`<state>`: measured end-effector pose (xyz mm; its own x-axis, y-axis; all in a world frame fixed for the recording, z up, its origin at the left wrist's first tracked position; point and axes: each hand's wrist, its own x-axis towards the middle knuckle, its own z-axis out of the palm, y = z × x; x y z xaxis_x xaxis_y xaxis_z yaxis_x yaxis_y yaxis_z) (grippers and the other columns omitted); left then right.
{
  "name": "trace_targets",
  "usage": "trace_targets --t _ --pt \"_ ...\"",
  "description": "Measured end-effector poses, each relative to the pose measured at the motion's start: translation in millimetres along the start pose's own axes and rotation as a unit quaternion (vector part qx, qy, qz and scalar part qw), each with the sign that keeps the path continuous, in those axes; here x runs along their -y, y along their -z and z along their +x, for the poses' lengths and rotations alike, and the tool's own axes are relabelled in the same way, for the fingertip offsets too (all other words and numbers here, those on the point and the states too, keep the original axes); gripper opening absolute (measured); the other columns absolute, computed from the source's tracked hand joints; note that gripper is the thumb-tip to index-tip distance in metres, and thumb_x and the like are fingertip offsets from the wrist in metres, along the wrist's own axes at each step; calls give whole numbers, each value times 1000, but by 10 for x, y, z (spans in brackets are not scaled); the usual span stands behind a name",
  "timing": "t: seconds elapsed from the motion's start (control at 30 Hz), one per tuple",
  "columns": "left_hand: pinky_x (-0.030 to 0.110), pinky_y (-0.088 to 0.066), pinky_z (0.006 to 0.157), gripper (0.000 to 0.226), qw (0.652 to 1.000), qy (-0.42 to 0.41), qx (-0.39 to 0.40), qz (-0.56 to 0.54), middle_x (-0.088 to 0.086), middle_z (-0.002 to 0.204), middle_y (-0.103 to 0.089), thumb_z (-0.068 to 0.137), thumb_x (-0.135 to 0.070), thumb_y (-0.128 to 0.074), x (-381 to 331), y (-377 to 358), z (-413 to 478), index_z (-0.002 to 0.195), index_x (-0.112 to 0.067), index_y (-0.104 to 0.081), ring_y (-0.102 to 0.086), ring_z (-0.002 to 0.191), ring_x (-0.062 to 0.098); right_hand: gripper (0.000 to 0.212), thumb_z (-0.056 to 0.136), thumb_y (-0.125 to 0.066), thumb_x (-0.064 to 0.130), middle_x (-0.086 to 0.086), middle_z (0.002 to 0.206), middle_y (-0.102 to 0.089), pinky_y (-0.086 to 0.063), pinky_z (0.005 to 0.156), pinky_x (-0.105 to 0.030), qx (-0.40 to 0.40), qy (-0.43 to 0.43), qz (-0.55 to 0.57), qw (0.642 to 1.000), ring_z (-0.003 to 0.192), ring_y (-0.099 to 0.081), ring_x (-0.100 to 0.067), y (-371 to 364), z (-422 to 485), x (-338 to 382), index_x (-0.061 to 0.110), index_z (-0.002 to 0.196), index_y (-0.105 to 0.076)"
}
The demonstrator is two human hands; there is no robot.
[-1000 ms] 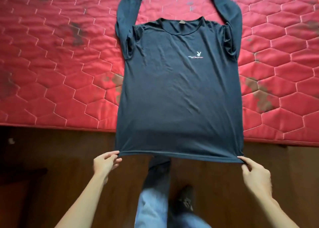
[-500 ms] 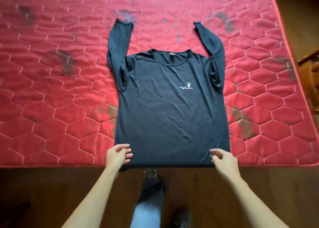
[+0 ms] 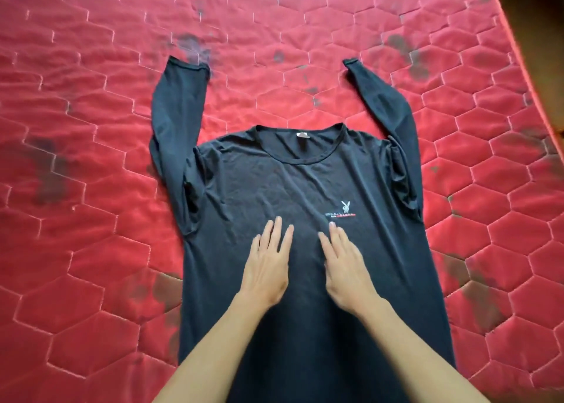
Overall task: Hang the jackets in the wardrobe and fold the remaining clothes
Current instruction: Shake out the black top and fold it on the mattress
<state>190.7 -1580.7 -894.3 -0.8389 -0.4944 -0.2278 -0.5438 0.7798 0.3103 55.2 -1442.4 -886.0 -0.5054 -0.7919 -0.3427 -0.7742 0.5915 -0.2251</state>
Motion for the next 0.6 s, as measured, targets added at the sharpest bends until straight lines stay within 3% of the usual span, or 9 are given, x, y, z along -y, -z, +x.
trace_targets --t 0.07,0.13,0.2,0.3,0.47,0.6 --pt "48 -32 117 66 999 -24 -11 31 16 164 -21 94 -20 -53 111 -113 133 155 -12 -30 -24 150 31 79 88 -55 5 -12 167 -3 -18 123 -44 -1 10 -20 1000 154 -8 -29 -139 169 0 11 158 -20" --pt "50 -26 120 61 998 -26 -33 43 14 165 -16 100 -33 -40 209 -158 152 157 -15 -26 -18 152 28 66 99 -42 19 -9 168 0 -8 124 -41 -18 21 -28 999 155 -3 -25 -190 227 -68 15 159 -15" --pt "51 -21 121 63 998 -6 -34 56 13 166 -12 101 -43 -34 285 -172 120 158 -17 -23 -13 154 26 61 103 -30 36 -8 168 -4 -9 123 -42 -36 42 -42 998 155 -6 -24 -169 231 -184 17 159 -17" --pt "53 -20 121 67 997 21 -25 74 14 166 -10 101 -48 -30 291 -190 51 158 -14 -23 -10 154 27 66 103 -27 50 -8 168 -4 -8 123 -42 -30 41 -50 997 155 -4 -22 -79 277 -457 19 159 -15" --pt "55 -21 120 72 995 65 -12 70 17 166 -10 99 -49 -31 -68 -203 190 157 -8 -23 -10 154 30 63 101 -30 45 -9 167 -10 -12 121 -41 -32 44 -20 998 154 -9 -23 139 444 -775 16 157 -26" --pt "54 -23 119 69 997 62 -8 54 18 164 -15 100 -46 -31 -598 -201 602 155 -5 -28 -14 153 31 51 98 -43 32 -13 156 -38 -29 114 -40 -111 18 72 991 142 -37 -29 487 710 -1043 10 144 -48"
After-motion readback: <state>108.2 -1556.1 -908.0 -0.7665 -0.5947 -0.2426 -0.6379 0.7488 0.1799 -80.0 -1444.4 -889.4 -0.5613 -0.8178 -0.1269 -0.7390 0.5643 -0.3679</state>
